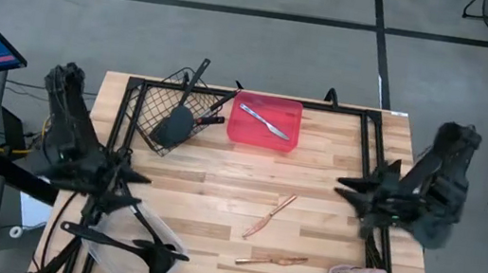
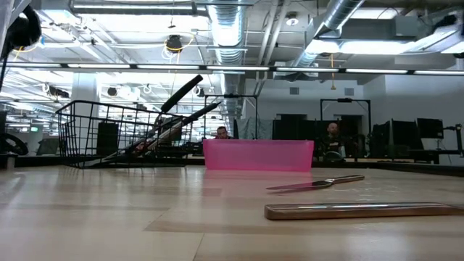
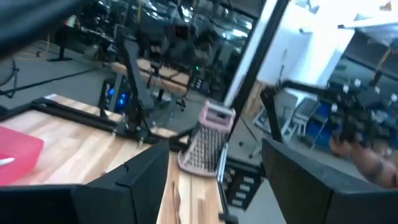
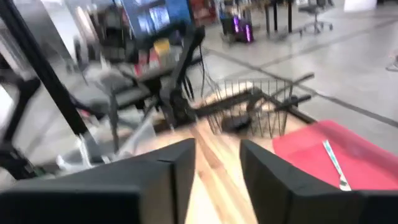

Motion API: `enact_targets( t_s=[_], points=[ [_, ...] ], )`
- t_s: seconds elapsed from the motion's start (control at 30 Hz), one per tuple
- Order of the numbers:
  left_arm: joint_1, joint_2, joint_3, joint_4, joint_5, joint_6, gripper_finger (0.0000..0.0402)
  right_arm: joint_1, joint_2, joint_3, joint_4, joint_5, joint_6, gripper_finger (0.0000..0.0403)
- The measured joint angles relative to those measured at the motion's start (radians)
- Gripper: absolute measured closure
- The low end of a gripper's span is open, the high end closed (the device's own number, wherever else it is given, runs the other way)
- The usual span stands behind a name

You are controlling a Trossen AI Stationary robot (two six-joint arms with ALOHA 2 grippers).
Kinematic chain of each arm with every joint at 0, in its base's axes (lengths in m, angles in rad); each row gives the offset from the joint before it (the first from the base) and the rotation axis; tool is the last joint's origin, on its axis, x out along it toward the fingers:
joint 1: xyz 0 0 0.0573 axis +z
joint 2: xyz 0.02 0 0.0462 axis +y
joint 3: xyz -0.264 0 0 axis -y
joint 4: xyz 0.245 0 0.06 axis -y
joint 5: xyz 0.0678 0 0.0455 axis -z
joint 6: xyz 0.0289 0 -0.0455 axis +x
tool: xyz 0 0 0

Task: Pick & Place Kitchen Items
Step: Put the gold table knife into the red bin

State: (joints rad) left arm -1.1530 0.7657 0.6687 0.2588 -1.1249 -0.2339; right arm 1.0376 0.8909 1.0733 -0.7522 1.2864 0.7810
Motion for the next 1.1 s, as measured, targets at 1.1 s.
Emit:
enact_targets(
  t_s=[1.1],
  points=[
    [0.0,-0.141,0.005,-0.008,-0.053,0.047,0.0165,-0.806,0.87,0.0,0.083,-1.132,-0.944,0.021]
  ],
)
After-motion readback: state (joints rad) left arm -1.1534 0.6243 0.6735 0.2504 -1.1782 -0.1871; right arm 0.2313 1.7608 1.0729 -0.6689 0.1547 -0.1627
